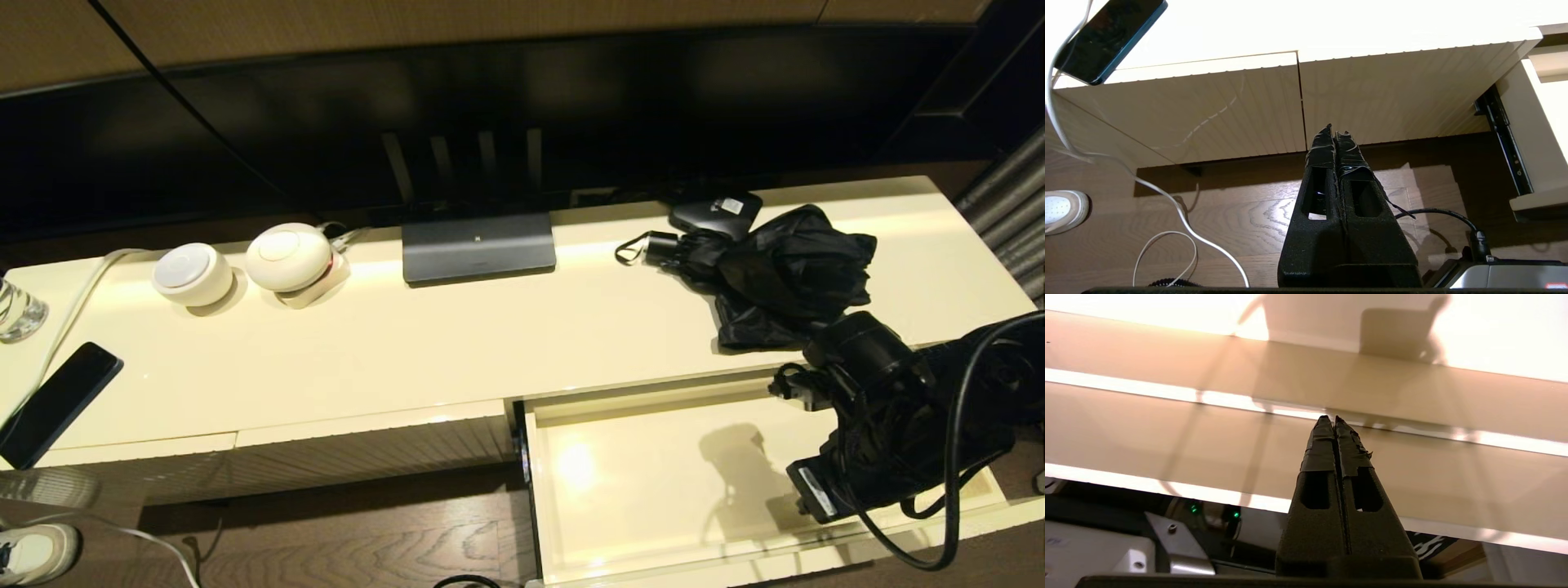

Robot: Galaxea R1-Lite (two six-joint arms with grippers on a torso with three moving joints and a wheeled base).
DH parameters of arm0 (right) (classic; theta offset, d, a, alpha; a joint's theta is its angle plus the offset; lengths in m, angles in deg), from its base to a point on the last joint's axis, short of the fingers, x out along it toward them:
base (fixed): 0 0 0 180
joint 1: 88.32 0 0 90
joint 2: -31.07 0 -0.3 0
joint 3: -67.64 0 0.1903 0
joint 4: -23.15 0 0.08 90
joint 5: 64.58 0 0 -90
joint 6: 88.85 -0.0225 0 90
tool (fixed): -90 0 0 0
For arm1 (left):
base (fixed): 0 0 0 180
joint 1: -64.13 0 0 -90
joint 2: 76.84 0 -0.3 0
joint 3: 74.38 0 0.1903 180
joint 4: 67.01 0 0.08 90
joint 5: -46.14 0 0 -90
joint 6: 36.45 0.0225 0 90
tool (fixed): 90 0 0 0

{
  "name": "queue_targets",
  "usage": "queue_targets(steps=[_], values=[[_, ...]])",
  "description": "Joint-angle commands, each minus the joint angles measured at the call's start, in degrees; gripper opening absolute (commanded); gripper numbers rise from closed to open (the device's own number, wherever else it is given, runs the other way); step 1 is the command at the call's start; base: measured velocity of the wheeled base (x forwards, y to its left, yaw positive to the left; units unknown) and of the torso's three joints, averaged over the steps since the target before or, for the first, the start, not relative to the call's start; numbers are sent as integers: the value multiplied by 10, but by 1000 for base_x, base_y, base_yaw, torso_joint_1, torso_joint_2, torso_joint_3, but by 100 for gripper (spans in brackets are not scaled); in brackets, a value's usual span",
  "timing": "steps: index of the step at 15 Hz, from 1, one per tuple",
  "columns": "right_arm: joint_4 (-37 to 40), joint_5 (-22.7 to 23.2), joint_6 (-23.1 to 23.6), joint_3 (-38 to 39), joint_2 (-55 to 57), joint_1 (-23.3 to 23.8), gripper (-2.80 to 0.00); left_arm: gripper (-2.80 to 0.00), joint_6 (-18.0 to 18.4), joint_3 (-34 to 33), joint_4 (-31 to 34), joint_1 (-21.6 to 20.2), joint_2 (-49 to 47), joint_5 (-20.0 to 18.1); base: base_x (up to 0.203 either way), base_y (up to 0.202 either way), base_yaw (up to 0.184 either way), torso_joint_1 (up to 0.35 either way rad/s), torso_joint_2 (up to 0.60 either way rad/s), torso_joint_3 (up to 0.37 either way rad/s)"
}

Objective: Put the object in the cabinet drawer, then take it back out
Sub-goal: Open the drawer, then put the umbrella in the drawer

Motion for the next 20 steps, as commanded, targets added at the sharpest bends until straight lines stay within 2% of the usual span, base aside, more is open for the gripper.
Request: queue_targets(steps=[1,5,9,10,11,12,14,15,17,20], values=[[-13,-5,14,15,-37,-2,-280,-280,0,-2,0,0,-1,0,0,0,0,0,0,0],[-20,-9,114,28,-112,0,-280,-280,0,-2,-1,0,-1,0,0,0,0,0,0,0],[-19,-16,362,40,-204,30,-280,-280,0,-2,0,0,-1,0,0,0,0,0,0,0],[-20,-20,469,41,-216,42,-280,-280,0,-2,-1,0,-1,0,0,0,0,0,0,0],[-24,-29,594,41,-227,56,-280,-280,0,-2,-1,0,-1,0,0,0,0,0,0,0],[-36,-40,696,37,-234,66,-280,-280,0,-2,0,0,-1,0,0,0,0,0,0,0],[-92,-54,845,21,-227,78,-280,-280,0,-2,-1,0,-1,0,0,0,0,0,0,0],[-116,-57,881,11,-210,80,-280,-280,0,-2,-1,0,-1,0,0,0,0,0,0,0],[-145,-55,923,-15,-181,74,-280,-280,0,-2,-1,0,-1,0,0,0,0,0,0,0],[-207,-54,943,-53,-142,69,-280,-280,1,-2,-1,0,-1,0,0,0,0,0,0,0]])
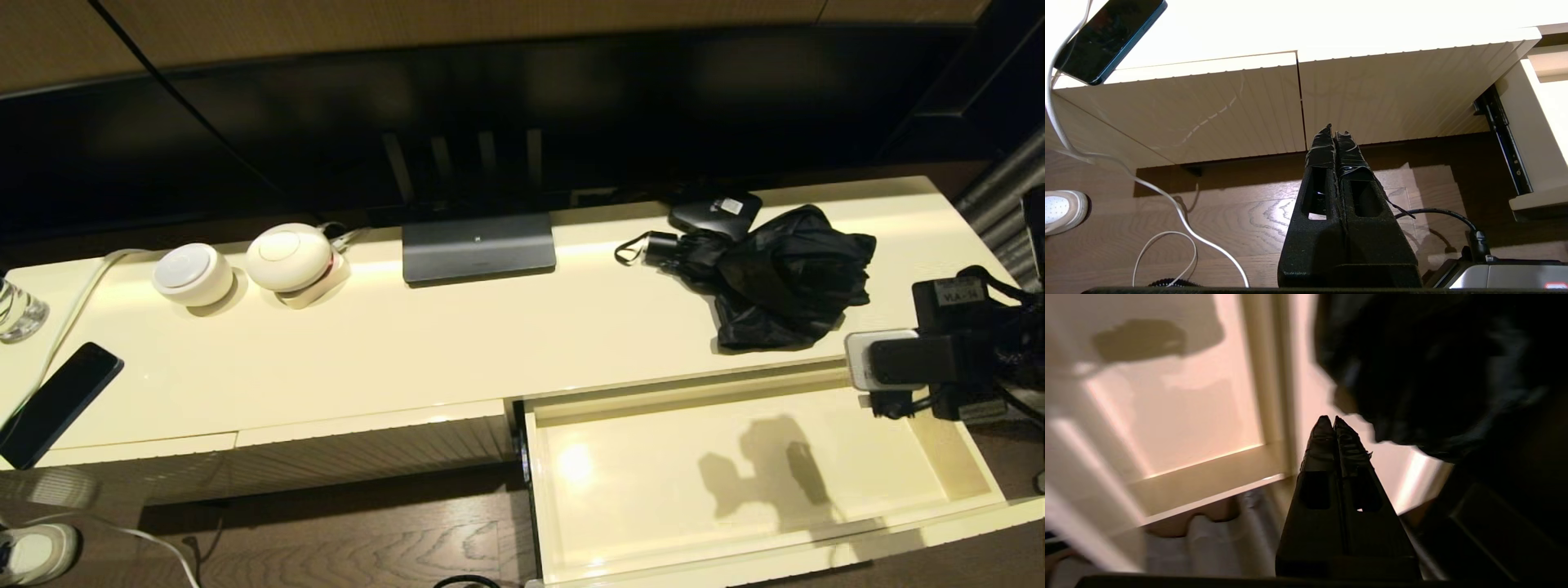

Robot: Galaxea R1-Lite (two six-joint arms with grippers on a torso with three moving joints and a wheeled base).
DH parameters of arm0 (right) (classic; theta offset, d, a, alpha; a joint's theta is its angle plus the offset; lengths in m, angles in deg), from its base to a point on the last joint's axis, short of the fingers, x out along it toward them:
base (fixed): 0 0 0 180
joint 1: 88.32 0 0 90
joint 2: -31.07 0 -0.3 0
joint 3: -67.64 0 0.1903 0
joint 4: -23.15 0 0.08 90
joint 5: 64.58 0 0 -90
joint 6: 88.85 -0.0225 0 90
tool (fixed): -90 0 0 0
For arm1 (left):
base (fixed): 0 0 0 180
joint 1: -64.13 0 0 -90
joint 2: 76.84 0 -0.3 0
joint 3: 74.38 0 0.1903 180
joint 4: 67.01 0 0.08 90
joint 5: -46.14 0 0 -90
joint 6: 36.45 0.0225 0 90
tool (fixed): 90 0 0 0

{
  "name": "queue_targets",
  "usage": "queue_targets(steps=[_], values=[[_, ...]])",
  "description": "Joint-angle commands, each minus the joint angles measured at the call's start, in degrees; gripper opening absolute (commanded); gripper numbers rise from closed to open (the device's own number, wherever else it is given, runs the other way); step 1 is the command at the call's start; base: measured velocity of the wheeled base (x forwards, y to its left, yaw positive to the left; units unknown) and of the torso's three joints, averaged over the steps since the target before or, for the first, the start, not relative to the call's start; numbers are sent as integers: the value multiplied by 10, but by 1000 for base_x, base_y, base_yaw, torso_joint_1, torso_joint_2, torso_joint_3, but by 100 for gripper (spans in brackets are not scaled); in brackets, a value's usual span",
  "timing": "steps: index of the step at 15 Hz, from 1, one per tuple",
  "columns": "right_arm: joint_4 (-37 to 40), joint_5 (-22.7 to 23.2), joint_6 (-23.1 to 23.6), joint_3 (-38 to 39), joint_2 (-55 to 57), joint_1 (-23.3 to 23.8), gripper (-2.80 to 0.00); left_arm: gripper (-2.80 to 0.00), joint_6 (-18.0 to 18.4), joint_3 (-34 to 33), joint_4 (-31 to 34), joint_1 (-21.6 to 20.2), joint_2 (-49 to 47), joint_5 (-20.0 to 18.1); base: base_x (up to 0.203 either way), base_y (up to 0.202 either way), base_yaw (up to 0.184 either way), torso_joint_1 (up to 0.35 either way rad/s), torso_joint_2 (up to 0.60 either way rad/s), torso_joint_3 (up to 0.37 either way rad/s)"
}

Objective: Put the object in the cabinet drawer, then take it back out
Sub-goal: Put the umbrella in the drawer

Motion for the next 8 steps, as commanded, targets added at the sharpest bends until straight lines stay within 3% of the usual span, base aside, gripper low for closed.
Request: queue_targets(steps=[1,4,5,8], values=[[-41,0,16,-35,50,-5,-280,-280,0,-2,0,0,-1,0,0,0,0,0,0,0],[-46,2,11,-72,87,-7,-274,-280,0,-2,0,0,-1,0,0,0,0,0,0,0],[-47,2,12,-74,87,-7,0,-280,0,-2,0,0,-1,0,0,0,0,0,0,0],[-46,-4,12,-102,98,-5,0,-280,0,-2,0,0,-1,0,0,0,0,0,0,0]])
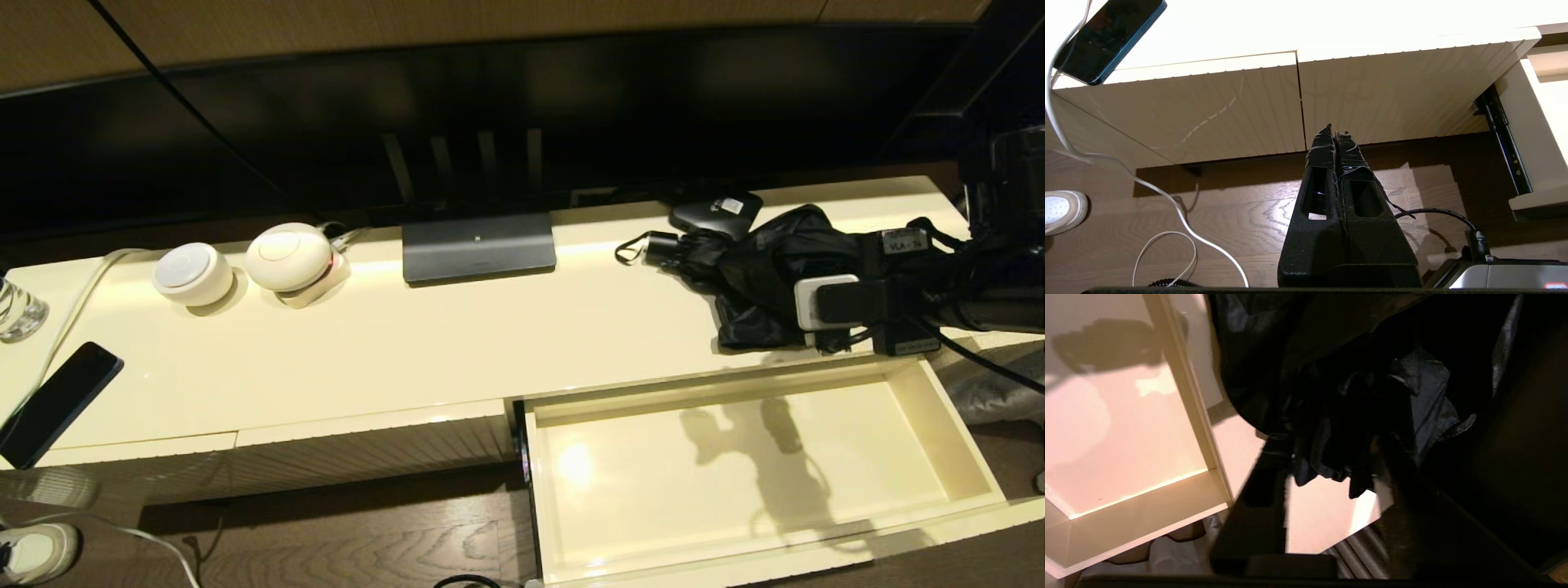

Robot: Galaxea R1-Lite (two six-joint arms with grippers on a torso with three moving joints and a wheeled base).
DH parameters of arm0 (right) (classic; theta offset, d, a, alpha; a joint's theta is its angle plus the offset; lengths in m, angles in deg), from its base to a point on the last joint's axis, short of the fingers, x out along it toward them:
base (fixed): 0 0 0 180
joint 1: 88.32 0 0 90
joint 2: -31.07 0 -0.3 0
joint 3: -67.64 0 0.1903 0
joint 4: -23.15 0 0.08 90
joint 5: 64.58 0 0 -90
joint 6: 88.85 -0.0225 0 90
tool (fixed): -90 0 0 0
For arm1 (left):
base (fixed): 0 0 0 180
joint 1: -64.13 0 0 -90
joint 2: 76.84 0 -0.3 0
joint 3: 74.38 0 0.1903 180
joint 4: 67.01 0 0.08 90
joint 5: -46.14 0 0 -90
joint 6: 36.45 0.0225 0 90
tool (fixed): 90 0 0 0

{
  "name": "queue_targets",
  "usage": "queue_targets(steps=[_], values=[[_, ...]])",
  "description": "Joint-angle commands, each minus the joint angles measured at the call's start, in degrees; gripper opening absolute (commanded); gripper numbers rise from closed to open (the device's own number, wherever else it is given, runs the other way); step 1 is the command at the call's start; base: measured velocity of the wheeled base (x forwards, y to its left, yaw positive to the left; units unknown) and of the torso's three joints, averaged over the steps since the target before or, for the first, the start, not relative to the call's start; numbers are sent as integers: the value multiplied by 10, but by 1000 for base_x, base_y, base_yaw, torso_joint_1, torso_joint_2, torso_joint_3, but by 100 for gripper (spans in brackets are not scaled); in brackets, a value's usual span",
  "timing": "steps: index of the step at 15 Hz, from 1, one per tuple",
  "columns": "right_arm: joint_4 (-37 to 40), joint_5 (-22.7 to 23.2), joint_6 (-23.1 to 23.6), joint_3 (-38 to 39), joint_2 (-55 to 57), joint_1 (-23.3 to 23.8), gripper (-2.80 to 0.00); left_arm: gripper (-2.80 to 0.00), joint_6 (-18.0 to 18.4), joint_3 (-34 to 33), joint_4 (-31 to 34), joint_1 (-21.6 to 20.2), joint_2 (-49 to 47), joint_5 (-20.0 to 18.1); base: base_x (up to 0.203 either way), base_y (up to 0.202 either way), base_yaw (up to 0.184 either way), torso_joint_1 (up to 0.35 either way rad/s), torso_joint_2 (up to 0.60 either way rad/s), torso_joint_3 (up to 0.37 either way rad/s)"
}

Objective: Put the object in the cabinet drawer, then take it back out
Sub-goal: Put the umbrella in the drawer

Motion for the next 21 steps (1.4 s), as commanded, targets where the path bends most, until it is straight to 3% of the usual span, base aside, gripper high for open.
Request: queue_targets(steps=[1,7,13,21], values=[[0,-2,5,-21,20,1,0,-280,0,-2,1,0,-1,0,0,0,0,0,0,0],[-1,-3,6,-53,45,2,0,-280,0,-2,0,0,-1,0,0,0,0,0,0,0],[-2,-14,9,-162,129,11,0,-280,0,-2,0,0,-1,0,0,0,0,0,0,0],[-15,-19,5,-194,167,24,0,-280,0,-2,0,0,-1,0,0,0,0,0,0,0]])
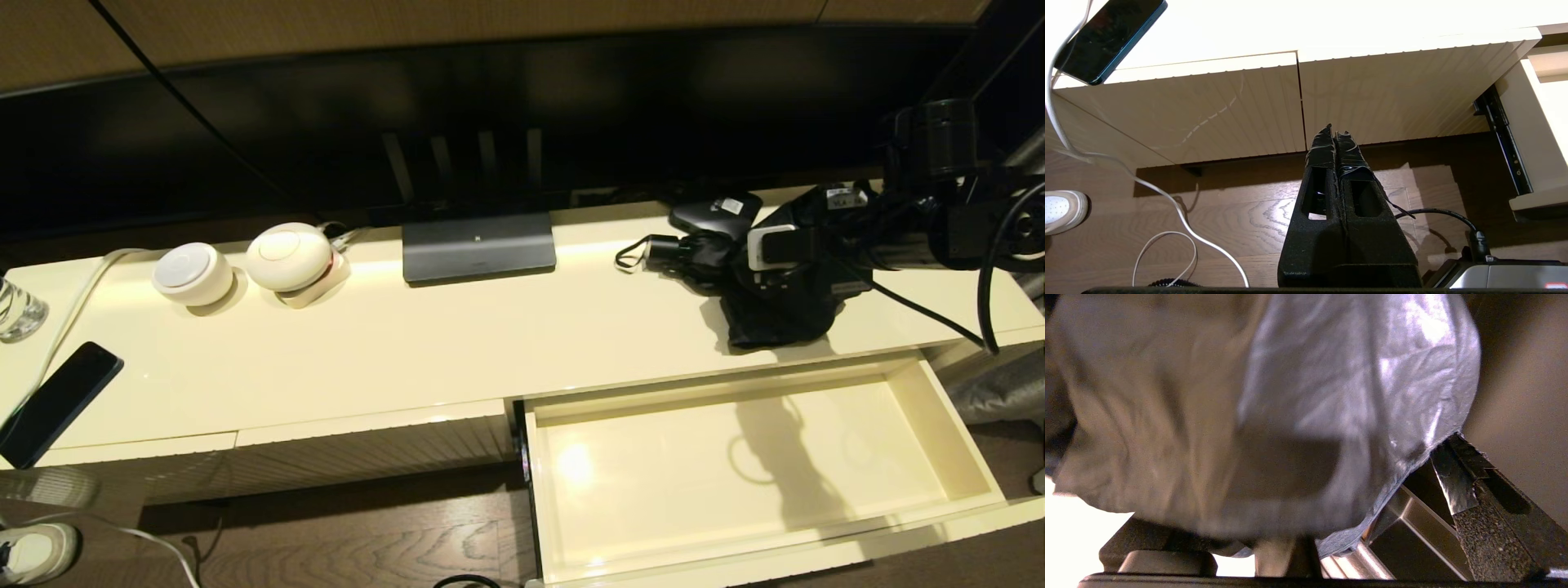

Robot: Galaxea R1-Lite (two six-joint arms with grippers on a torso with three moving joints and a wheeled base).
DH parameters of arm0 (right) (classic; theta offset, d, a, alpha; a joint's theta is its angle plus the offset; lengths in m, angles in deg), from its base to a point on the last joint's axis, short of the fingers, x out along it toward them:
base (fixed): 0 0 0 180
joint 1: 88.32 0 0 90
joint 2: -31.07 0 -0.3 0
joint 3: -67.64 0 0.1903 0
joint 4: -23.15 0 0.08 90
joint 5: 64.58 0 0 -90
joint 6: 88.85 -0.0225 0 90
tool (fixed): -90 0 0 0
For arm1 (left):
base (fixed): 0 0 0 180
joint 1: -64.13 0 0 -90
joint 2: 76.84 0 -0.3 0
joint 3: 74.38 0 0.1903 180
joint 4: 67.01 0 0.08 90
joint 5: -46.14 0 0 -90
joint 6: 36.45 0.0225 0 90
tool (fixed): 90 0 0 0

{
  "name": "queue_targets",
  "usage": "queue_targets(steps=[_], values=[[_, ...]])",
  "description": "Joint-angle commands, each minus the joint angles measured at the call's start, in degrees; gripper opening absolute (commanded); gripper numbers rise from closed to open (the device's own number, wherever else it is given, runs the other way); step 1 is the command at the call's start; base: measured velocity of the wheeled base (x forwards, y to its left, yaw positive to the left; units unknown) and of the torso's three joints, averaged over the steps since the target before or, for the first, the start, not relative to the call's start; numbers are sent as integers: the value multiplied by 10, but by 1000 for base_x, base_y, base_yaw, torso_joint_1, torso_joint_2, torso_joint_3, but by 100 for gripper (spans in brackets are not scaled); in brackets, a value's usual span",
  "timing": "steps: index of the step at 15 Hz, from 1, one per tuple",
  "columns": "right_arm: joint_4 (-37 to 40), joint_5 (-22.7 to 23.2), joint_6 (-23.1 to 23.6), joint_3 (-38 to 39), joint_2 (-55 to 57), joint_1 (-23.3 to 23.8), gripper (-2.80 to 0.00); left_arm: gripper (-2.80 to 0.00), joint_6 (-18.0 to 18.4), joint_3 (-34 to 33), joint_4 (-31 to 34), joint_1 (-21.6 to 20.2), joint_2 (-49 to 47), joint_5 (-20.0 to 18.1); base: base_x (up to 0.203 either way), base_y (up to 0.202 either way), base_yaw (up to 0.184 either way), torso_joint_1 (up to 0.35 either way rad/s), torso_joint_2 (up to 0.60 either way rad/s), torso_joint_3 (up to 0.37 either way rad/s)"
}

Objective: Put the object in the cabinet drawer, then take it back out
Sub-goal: Put the umbrella in the drawer

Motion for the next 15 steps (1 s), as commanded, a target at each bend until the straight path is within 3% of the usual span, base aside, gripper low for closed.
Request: queue_targets(steps=[1,6,7,15], values=[[-33,-3,4,-11,19,1,0,-280,0,-2,1,0,-1,0,0,0,0,0,0,0],[-38,-12,0,-10,23,1,0,-280,0,-2,0,0,-1,0,0,0,0,0,0,0],[-38,-12,0,-9,22,1,-280,-280,0,-2,0,0,-1,0,0,0,0,0,0,0],[-33,-28,-11,-12,12,-5,-280,-280,0,-2,0,0,-1,0,0,0,0,0,0,0]])
